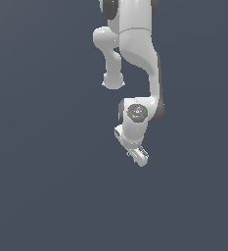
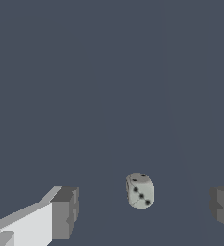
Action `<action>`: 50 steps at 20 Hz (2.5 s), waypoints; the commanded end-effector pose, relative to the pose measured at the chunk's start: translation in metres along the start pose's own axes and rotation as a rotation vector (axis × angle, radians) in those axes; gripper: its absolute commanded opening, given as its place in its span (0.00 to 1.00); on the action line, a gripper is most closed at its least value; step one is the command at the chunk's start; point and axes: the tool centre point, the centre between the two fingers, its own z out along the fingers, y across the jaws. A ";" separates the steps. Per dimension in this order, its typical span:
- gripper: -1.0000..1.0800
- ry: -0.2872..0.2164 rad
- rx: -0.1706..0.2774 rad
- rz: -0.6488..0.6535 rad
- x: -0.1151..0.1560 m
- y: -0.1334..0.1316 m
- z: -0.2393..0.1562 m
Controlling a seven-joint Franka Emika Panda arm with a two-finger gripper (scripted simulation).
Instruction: Pick up the object and move it to a goal position.
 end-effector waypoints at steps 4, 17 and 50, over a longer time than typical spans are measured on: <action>0.96 0.000 0.000 0.001 0.000 0.000 0.018; 0.00 0.001 0.001 0.002 0.001 -0.001 0.018; 0.00 -0.001 0.001 0.005 0.137 0.104 -0.231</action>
